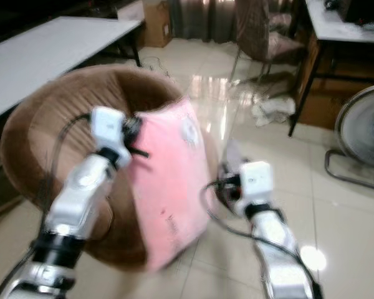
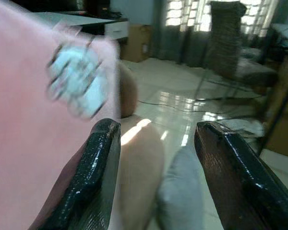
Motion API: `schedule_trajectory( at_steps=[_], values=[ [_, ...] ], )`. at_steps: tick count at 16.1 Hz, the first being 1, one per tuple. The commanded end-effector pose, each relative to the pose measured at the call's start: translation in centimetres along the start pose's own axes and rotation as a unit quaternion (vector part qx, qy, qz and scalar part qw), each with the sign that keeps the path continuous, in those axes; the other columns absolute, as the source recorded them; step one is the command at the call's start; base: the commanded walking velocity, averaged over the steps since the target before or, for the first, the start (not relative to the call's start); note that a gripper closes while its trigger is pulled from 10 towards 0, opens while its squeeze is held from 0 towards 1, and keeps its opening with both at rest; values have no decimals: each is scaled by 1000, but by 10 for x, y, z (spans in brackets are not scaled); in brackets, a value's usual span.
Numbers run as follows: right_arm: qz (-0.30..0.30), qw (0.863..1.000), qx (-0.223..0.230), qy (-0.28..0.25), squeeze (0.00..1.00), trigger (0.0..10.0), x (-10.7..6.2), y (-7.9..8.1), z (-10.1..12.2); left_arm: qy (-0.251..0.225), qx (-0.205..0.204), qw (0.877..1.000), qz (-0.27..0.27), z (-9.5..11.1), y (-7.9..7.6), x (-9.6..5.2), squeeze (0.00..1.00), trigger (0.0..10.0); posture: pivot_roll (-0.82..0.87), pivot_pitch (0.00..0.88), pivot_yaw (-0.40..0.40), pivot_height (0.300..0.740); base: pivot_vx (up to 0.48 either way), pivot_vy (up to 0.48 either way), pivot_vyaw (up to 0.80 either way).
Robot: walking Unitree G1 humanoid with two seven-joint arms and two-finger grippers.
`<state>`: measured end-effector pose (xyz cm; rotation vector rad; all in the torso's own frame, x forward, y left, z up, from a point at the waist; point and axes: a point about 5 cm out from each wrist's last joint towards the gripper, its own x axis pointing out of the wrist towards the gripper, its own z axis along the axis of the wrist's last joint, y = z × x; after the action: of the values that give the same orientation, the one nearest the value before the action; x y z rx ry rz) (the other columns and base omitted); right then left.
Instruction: Move the pillow to the sofa from floor
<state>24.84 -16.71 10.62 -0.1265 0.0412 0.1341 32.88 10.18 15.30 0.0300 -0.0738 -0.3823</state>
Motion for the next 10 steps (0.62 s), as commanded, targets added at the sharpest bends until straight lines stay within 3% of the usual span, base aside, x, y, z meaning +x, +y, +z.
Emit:
schedule_trajectory(
  at_steps=[1,6,10],
  values=[
    [22,1000,0,-8,0,10000,2,10,3,-24,12,999,25,12,17,-1,0,10000,-68,10,85,740,311,0,0],
    [24,1000,-6,-5,0,10000,2,11,2,-22,12,999,27,11,17,0,0,10000,-65,12,86,740,348,0,441],
    [9,1000,11,-5,0,10000,2,7,1,-21,11,999,23,11,17,0,0,10000,-69,12,93,740,369,0,0]
  ],
)
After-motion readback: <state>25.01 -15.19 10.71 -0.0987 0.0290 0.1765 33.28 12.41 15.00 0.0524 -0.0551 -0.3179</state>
